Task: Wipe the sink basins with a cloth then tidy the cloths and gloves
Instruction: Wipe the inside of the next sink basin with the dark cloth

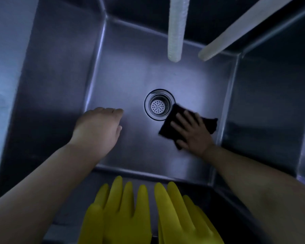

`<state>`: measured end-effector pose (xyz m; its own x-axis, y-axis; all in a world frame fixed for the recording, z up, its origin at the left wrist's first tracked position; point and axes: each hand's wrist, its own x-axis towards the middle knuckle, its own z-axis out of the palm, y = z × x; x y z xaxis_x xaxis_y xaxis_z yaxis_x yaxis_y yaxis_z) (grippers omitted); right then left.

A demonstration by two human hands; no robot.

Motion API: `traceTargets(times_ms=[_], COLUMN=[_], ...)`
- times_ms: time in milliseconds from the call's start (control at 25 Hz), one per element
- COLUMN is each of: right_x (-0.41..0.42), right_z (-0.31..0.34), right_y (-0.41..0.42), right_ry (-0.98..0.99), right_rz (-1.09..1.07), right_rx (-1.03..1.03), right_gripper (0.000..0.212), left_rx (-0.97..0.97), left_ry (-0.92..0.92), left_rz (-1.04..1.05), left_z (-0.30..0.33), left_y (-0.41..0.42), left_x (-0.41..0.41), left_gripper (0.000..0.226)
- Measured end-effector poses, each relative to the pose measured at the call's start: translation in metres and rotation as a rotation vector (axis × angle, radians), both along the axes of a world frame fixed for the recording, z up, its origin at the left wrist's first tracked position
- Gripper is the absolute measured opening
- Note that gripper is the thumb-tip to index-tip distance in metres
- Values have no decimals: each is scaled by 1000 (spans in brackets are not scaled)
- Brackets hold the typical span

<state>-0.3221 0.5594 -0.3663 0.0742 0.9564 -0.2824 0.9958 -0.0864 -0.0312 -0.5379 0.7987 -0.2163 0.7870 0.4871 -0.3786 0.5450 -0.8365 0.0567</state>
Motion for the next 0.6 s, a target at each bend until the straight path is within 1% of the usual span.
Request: traceTargets(times_ms=[80, 160, 240, 400, 480, 520, 600], right_x=[21, 20, 1, -52, -66, -69, -67], right_z=[5, 11, 16, 42, 58, 64, 69], right_y=[4, -1, -18, -54, -56, -55, -51], right_ry=[-13, -1, 13, 76, 69, 21, -30], right_rz=[-291, -539, -677, -655, -562, -490, -344], right_rx=[-30, -55, -112, -291, -403, -422, -391], right_gripper=[74, 72, 73, 83, 87, 82, 67], left_rx=[3, -10, -27, -35, -40, -42, -42], left_ry=[14, 26, 31, -9, -30, -13, 36], left_rz=[-18, -18, -3, 12, 26, 32, 36], left_z=[1, 4, 9, 29, 38, 43, 48], left_y=[-2, -1, 2, 9, 11, 11, 10], left_x=[1, 0, -2, -11, -18, -20, -25], left_gripper=[29, 29, 28, 27, 26, 26, 27])
